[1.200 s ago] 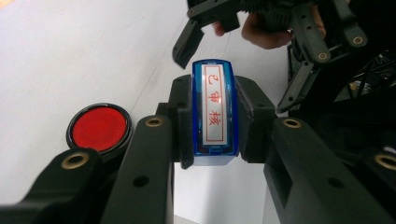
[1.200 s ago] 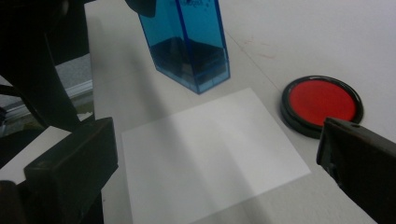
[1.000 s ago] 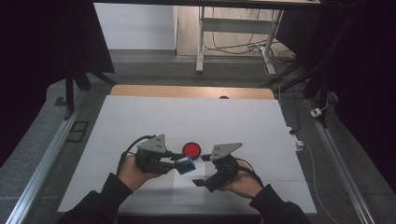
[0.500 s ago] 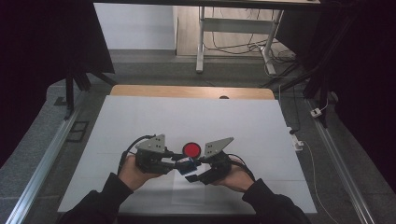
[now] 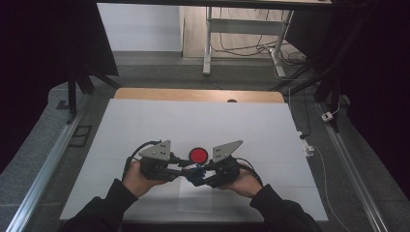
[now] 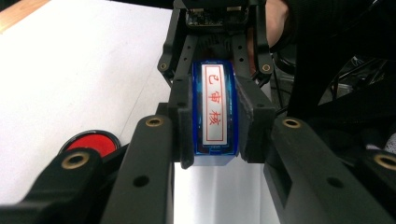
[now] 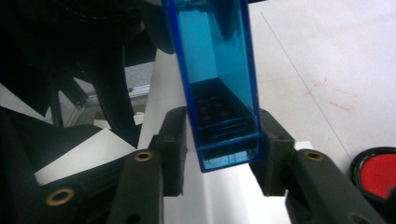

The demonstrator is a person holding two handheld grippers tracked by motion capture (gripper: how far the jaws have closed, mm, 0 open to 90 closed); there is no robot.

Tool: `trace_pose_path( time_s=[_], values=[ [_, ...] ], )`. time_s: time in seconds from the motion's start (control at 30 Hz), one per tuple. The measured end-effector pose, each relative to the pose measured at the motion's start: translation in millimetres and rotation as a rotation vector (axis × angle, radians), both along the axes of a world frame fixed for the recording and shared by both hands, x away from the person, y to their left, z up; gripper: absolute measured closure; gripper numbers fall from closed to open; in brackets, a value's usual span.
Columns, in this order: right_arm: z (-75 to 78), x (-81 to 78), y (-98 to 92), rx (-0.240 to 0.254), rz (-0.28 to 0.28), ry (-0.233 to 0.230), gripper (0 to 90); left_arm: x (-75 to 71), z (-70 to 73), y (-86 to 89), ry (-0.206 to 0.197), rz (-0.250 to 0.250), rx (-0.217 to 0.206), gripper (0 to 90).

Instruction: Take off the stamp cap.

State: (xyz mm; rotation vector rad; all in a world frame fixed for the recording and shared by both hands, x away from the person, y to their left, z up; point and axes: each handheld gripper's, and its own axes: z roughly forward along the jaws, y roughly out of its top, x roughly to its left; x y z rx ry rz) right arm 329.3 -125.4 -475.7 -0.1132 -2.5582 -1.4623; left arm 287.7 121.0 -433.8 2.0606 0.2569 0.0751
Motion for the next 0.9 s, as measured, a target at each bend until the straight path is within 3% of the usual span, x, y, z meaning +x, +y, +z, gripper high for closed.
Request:
trace_pose_path(
  time_s=[0.17,0.3,0.47,0.6,0.87,0.9],
  values=[
    [0.8,0.9,-1.1,0.022,0.019,0.011,65.8,0.1,0.8,1.8,0.001,-0.013,-0.023,70.6],
    [1.6,3.7,-2.6,0.044,0.039,0.051,68.0,-0.2,1.3,2.6,-0.002,-0.020,-0.036,70.5],
    [2.0,4.3,-3.4,0.041,0.043,0.069,68.5,-0.5,1.6,2.7,-0.001,-0.021,-0.045,70.6],
    [3.2,4.6,-3.1,0.035,0.025,0.115,68.6,-1.1,2.6,3.2,-0.008,-0.020,-0.045,70.7],
    [2.6,5.7,-1.9,0.001,-0.022,0.201,68.6,-3.2,3.3,2.3,-0.042,-0.008,-0.022,70.7],
    [2.4,6.1,-2.0,-0.005,-0.028,0.208,69.0,-5.1,4.6,3.0,-0.076,0.006,-0.013,70.8]
  ],
)
